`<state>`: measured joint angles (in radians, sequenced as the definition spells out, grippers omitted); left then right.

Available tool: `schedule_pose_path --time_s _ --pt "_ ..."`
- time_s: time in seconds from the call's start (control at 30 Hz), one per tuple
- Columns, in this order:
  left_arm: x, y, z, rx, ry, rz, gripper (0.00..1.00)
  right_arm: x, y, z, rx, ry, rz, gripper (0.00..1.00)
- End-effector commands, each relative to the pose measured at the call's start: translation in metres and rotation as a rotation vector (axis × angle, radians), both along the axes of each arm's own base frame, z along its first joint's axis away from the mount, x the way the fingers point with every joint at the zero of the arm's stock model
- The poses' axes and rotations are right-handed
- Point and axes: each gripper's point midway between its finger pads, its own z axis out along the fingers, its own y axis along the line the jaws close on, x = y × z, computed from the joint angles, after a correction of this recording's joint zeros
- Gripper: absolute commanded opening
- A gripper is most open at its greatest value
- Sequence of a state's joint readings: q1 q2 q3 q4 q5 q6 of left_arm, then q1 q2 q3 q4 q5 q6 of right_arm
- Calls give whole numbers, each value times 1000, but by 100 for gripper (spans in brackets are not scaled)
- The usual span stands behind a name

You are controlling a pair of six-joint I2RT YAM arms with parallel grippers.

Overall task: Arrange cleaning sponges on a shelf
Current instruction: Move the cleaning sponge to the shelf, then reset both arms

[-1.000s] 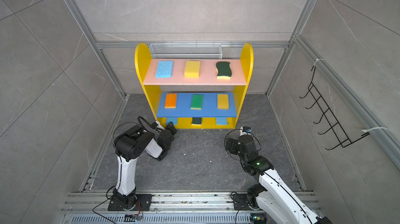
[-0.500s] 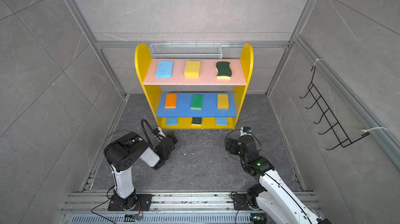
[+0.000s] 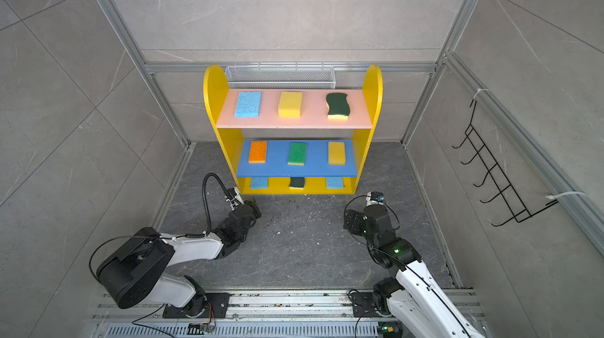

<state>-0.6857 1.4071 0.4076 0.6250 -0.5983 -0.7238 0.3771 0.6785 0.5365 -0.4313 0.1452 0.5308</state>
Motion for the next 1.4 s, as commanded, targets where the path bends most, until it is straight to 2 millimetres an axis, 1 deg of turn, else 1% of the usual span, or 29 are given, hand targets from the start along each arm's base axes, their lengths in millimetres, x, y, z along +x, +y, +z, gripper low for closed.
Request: schedule_pose_path --time_s 0.0,0.13,0.23,0.4,0.5,0.57,0.73,0.9,0.93,1.0,1.1,1.13,1.17,1.23,1.37 --pt "-15 2 -7 97 30 -81 35 -4 -4 5 15 0 -25 86" --pt "-21 -1 -1 150 50 -142 36 -6 0 2 48 9 -18 85" --pt "-25 2 5 186 60 -160 36 -5 4 -3 64 34 -10 83" --pt "-36 16 19 214 43 -150 41 -2 13 -8 100 56 14 81" --pt "-40 24 28 246 43 -146 42 2 22 -13 144 66 26 79" --pt "-44 26 33 246 43 -156 43 5 29 -20 176 81 33 78" --pt "-51 31 39 208 40 -173 49 15 44 -29 229 98 52 74" --pt "-52 36 40 240 70 -174 52 20 56 -32 195 111 63 73" --pt "-51 37 41 241 74 -171 54 21 58 -32 190 113 63 73" --pt "-51 41 42 250 90 -159 61 22 61 -34 184 117 63 73" --pt "-49 45 45 251 123 -175 70 22 62 -37 174 124 58 73" --pt "-49 45 47 254 123 -190 77 22 62 -37 169 125 56 74" --pt "-47 47 50 256 118 -197 99 22 61 -35 162 122 52 74" --pt "-44 57 51 265 111 -176 100 23 58 -32 142 117 44 75" --pt "-37 79 57 221 103 -126 100 26 51 -25 95 107 27 76"
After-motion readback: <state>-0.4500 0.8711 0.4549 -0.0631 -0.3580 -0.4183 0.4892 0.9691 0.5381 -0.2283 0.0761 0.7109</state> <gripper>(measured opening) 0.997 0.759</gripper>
